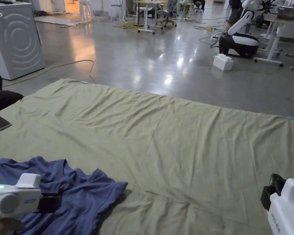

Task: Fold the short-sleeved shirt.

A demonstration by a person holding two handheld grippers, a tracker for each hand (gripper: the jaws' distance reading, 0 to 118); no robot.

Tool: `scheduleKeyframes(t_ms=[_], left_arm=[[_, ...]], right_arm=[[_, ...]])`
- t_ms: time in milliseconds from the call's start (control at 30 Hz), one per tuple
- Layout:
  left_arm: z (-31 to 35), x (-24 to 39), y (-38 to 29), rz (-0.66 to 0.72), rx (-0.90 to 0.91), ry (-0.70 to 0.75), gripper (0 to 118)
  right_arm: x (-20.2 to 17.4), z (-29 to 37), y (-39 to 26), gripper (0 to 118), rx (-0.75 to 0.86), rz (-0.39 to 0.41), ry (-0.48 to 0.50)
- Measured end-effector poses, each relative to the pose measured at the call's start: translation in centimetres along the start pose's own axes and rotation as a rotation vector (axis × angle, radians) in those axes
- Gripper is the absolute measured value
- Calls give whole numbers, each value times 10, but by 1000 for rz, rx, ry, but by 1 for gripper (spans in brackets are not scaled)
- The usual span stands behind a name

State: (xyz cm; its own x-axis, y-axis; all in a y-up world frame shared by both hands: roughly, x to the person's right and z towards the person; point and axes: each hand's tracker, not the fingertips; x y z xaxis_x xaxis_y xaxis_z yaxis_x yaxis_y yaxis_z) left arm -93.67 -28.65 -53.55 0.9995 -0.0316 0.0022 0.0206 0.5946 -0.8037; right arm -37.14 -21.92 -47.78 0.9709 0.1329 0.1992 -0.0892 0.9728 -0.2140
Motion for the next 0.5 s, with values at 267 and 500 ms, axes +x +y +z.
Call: scheduleKeyframes(t_ms=[267,500], left_arm=[[-44,-5,-27,4,-120,23,88],[-37,4,-26,-21,-80,8,22]], right_arm=[[-9,-3,-10,0,-34,19,1],[-20,-3,-16,0,-55,28,8]])
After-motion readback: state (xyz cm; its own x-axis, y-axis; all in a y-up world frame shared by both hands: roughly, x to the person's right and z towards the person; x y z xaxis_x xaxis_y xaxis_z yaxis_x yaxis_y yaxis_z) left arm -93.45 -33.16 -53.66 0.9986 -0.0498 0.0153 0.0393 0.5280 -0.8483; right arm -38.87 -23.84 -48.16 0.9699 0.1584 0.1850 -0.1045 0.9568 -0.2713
